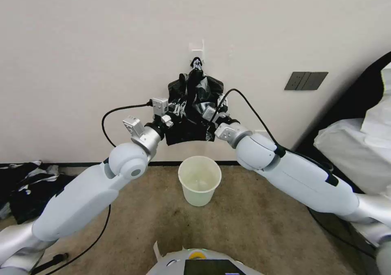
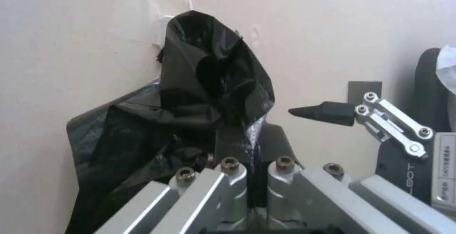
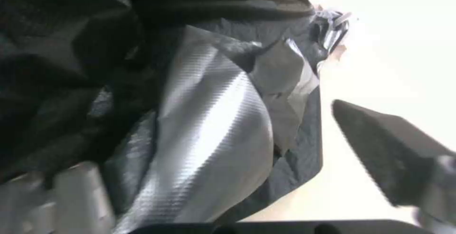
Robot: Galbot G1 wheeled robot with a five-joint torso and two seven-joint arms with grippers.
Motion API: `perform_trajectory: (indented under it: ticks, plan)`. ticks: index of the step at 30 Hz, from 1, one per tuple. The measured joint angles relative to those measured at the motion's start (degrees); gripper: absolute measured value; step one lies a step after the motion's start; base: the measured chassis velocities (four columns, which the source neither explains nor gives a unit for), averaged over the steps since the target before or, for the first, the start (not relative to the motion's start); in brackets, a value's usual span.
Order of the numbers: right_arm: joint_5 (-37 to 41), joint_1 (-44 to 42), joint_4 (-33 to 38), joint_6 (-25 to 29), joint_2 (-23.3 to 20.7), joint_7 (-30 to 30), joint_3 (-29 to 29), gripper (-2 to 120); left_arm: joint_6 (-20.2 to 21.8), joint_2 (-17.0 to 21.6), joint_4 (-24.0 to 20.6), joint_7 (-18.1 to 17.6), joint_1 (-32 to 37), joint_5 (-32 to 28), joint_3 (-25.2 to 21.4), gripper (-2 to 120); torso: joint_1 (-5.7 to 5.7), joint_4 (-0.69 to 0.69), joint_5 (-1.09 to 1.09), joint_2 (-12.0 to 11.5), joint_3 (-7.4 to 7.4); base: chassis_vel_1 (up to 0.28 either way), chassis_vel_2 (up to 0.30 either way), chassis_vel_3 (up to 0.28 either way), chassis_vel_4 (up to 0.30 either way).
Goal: Place a trash bag onto the trash bin.
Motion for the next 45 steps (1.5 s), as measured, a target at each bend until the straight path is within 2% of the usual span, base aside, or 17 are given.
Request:
perform_trajectory:
  ticks: [2, 4, 5, 7, 9, 12, 14, 17, 18, 24, 30, 34, 36, 38, 40, 42, 45]
  plan:
    - [0.0, 0.0, 0.0, 0.0, -0.2, -0.1, -0.1, 83, 0.0, 0.0, 0.0, 0.0, 0.0, 0.0, 0.0, 0, 0.00, 0.00, 0.00, 0.0, 0.00, 0.000, 0.000, 0.000, 0.000]
    - [0.2, 0.1, -0.2, 0.0, -0.7, -0.5, -0.4, 72, 0.0, 0.0, -0.1, 0.0, 0.1, -0.1, -0.2, 0, 0.00, 0.00, 0.00, 0.0, 0.00, 0.000, 0.000, 0.000, 0.000]
    - [0.2, 0.1, -0.2, 0.0, -0.7, -0.5, -0.4, 72, 0.0, 0.0, -0.1, 0.0, 0.1, -0.1, -0.2, 0, 0.00, 0.00, 0.00, 0.0, 0.00, 0.000, 0.000, 0.000, 0.000]
    - [1.4, 0.1, -0.3, 0.0, -1.4, -0.8, -0.6, 61, 0.0, 0.2, -0.3, 0.0, 0.2, -0.2, -0.3, 0, 0.00, 0.00, 0.01, 0.0, 0.00, 0.000, 0.000, 0.000, 0.000]
    - [1.7, 0.2, -0.4, 0.0, -1.6, -0.9, -0.7, 58, 0.0, 0.3, -0.4, 0.0, 0.3, -0.2, -0.3, 0, 0.00, 0.00, 0.01, 0.0, 0.00, 0.000, 0.000, 0.000, 0.000]
    - [2.5, 0.6, -0.7, 0.0, -2.3, -1.1, -1.1, 43, 0.0, 0.7, -0.9, 0.0, 0.5, -0.4, -0.6, 0, 0.00, 0.01, 0.00, 0.0, 0.00, 0.000, 0.000, 0.000, 0.000]
    - [2.6, 0.6, -0.7, 0.0, -2.4, -1.1, -1.2, 39, 0.0, 0.7, -1.0, 0.0, 0.6, -0.4, -0.6, 0, 0.00, 0.00, 0.00, 0.0, 0.00, 0.000, 0.000, 0.000, 0.000]
    - [2.3, 0.1, -0.6, 0.0, -2.5, -0.9, -1.1, 25, 0.0, 0.9, -1.1, 0.0, 0.9, -0.5, -0.9, 0, 0.00, 0.00, 0.00, 0.0, 0.00, 0.000, 0.000, 0.000, 0.000]
    - [2.3, 0.1, -0.6, 0.0, -2.5, -0.9, -1.1, 25, 0.0, 0.9, -1.1, 0.0, 0.9, -0.5, -0.9, 0, 0.00, 0.00, 0.00, 0.0, 0.00, 0.000, 0.000, 0.000, 0.000]
    - [2.0, -2.4, -0.3, 1.8, -2.5, 0.8, 1.4, 0, 0.0, 0.9, -1.3, 0.0, 2.0, -0.5, -1.6, 0, 0.00, 0.00, 0.00, 0.0, -0.01, 0.000, 0.000, 0.000, 0.000]
    - [4.3, -5.5, -0.3, 3.9, -2.1, 3.4, 4.7, 0, 0.0, 1.4, -1.5, 0.0, 3.7, -0.4, -2.9, 0, 0.00, 0.00, 0.00, 0.0, -0.01, 0.000, 0.000, 0.000, 0.000]
    - [9.9, -8.2, -0.3, 5.7, -1.2, 7.8, 7.2, 0, -0.1, 2.0, -1.9, 0.1, 5.4, -0.4, -4.1, 0, 0.00, 0.01, 0.00, 0.0, 0.00, 0.000, 0.000, 0.000, 0.000]
    - [18.6, -13.9, -0.1, 11.2, 0.7, 11.5, 12.4, 0, -0.2, 2.3, -2.6, 0.2, 7.5, -0.2, -5.3, 0, 0.01, 0.01, 0.00, 0.0, 0.00, 0.000, 0.000, 0.000, 0.000]
    - [21.1, -15.5, 0.5, 12.4, 1.1, 11.9, 13.8, 0, -0.2, 2.3, -2.8, 0.2, 8.1, -0.2, -5.7, 0, 0.00, 0.01, 0.01, 0.0, -0.01, 0.000, 0.000, 0.000, 0.000]
    - [29.0, -21.7, 2.7, 15.8, 2.3, 12.5, 18.9, 0, -0.3, 2.1, -3.8, 0.2, 10.6, -0.1, -7.4, 0, 0.00, -0.01, 0.00, 0.0, -0.01, 0.000, 0.000, 0.000, 0.000]
    - [30.9, -23.8, 3.4, 17.3, 2.6, 12.5, 20.5, 0, -0.3, 2.0, -4.3, 0.2, 11.7, 0.0, -8.0, 0, 0.00, 0.00, 0.02, 0.0, -0.01, 0.000, 0.000, 0.000, 0.000]
    - [34.7, -28.8, 5.0, 22.5, 3.4, 12.4, 24.1, 0, -0.5, 1.8, -5.8, 0.2, 15.3, 1.1, -10.0, 0, 0.00, 0.00, 0.01, 0.0, -0.01, 0.000, 0.000, 0.000, 0.000]
